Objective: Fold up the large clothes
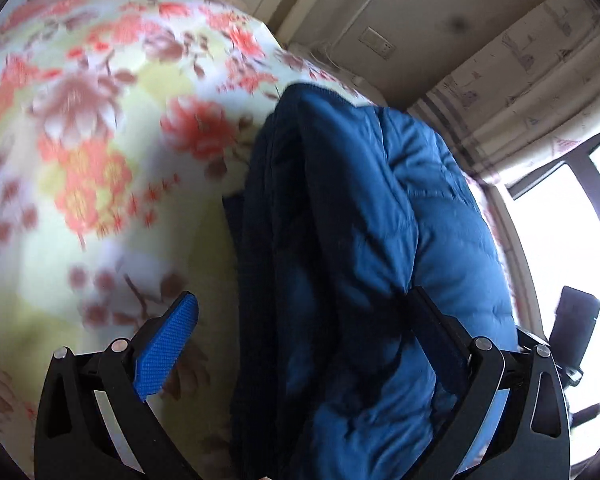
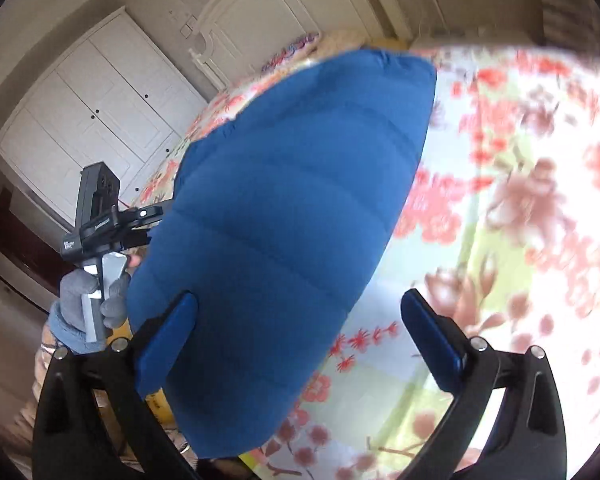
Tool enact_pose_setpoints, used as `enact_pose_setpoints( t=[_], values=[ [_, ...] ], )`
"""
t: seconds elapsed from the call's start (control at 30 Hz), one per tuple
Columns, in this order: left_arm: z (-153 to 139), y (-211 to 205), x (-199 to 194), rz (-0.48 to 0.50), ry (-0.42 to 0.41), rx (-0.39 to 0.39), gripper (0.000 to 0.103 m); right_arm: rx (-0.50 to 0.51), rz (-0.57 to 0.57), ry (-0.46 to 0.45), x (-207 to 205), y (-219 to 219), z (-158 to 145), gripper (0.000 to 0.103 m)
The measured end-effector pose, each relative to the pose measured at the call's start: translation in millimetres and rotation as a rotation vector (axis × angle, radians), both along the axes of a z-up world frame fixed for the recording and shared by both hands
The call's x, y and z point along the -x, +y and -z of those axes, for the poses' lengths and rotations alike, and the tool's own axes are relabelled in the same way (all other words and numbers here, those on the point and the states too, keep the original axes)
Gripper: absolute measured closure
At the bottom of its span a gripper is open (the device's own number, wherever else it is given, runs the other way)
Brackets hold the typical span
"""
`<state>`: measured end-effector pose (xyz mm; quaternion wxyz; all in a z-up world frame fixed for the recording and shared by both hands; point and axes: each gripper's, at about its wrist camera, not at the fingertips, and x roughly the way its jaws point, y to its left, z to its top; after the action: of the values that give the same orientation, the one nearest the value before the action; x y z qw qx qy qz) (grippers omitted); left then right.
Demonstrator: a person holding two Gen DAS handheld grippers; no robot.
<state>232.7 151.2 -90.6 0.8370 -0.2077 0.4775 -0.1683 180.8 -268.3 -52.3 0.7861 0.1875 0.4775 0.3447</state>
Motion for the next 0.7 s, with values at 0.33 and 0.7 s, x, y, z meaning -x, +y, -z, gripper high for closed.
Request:
enact_pose_setpoints(
  t=[0.33, 0.7],
  values=[
    [21, -24, 30, 0.007, -0.172, -0.07, 0.004, 0.015, -0.014, -0.014, -7, 31, 2, 0.002],
    [5, -41, 40, 0.004, -0.245, -0.047, 0.057, 0.14, 0.054, -0.267, 21, 43, -7, 0.031]
  ],
)
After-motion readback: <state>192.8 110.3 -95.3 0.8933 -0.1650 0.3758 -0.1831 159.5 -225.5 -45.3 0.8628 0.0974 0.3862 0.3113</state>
